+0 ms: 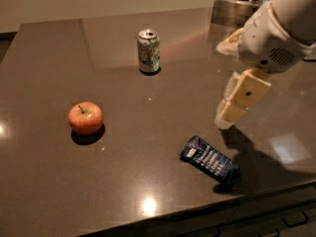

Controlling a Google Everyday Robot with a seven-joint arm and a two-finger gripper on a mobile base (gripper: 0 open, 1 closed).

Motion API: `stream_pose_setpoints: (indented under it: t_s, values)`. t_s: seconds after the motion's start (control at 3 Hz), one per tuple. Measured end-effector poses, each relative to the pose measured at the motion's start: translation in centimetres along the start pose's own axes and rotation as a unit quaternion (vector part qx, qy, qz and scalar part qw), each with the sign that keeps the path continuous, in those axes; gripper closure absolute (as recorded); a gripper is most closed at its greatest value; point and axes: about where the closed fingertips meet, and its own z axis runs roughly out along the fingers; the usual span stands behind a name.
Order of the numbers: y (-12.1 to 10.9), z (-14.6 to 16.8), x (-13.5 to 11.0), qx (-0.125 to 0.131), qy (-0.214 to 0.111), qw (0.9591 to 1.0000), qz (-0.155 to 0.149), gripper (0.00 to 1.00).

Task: Pick apple

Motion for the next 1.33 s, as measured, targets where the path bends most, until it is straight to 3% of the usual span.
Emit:
stream_pose_setpoints:
  t_s: [0.33, 0.67, 1.0, 1.33]
  values:
    - [0.8, 4.1, -5.9, -0.041, -0.088, 0.9949, -0.028, 0.00]
    - [1.8, 7.6, -9.8, -0.071, -0.130, 0.9878, -0.047, 0.00]
    - [3.3, 12.8, -13.9, -0.094, -0.143, 0.9835, -0.058, 0.00]
    - [4.1, 15.6, -15.5, -0.105, -0.141, 0.9828, -0.057, 0.00]
